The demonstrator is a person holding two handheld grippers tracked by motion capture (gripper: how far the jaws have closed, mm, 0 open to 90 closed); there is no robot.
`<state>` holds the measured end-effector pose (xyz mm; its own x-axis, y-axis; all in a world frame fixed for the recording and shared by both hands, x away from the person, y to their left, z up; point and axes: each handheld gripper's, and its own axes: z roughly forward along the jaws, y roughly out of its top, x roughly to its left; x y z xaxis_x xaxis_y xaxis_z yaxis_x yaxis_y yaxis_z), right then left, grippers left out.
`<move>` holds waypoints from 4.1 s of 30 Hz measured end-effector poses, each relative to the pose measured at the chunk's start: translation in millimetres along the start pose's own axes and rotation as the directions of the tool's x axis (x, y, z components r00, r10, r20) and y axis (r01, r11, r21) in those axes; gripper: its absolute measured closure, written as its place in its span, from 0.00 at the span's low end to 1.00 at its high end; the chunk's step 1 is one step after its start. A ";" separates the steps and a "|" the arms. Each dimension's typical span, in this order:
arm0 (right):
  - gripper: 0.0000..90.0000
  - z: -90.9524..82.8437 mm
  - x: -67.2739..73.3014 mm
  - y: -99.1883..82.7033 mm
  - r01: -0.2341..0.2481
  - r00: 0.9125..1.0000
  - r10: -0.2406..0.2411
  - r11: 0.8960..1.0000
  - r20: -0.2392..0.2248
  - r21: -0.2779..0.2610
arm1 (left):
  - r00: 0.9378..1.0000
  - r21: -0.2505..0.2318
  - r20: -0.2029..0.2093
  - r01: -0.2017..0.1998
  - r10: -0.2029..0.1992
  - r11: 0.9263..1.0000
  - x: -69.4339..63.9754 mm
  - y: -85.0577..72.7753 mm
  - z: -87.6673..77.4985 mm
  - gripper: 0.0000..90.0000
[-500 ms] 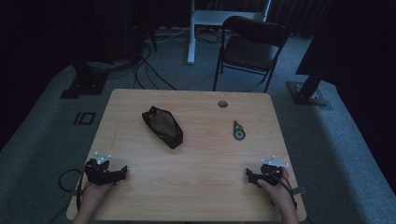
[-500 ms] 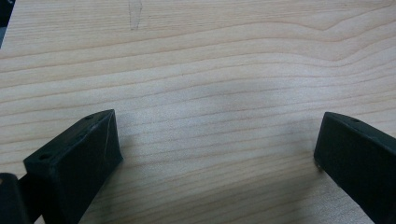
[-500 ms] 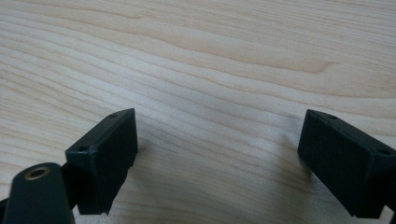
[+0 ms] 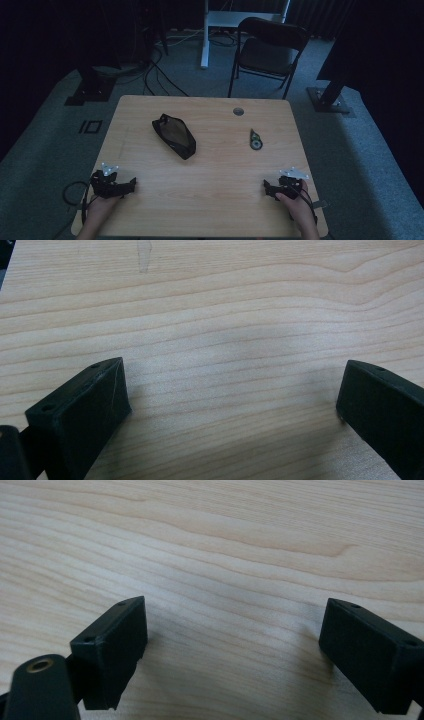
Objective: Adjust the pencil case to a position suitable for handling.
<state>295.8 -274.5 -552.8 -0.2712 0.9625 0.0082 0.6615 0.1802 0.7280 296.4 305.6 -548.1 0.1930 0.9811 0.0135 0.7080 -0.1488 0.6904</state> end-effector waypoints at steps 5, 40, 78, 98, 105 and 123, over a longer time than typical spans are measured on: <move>0.13 0.9 8.3 1.6 0.021 1.000 -0.021 1.000 -0.009 -0.010 | 1.000 0.001 0.001 -0.001 0.001 1.000 0.2 0.0 -0.1 0.01; 0.15 9.1 74.9 40.3 0.125 0.981 -0.139 0.986 -0.135 -0.108 | 1.000 0.001 0.001 -0.001 0.001 1.000 0.2 0.1 -0.1 0.01; 0.18 33.3 159.7 92.7 0.239 0.917 -0.293 0.947 -0.271 -0.216 | 1.000 0.001 0.000 -0.001 0.001 1.000 0.1 0.0 -0.1 0.01; 0.23 62.1 192.3 109.0 0.235 0.899 -0.301 0.944 -0.319 -0.231 | 1.000 0.001 0.000 -0.001 0.001 1.000 0.2 0.0 -0.1 0.01; 0.28 71.7 201.0 114.9 0.214 0.902 -0.288 0.945 -0.320 -0.247 | 1.000 0.001 0.000 -0.001 0.001 1.000 0.1 0.0 -0.1 0.01; 0.63 88.0 215.4 129.9 0.184 0.916 -0.255 0.953 -0.309 -0.243 | 1.000 0.000 -0.001 0.000 0.000 1.000 0.0 0.0 0.0 0.01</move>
<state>384.9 -26.0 -516.8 -0.6334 0.7731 0.0334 0.4104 0.2991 0.8615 296.4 305.6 -548.1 0.1924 0.9812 0.0140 0.7082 -0.1487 0.6902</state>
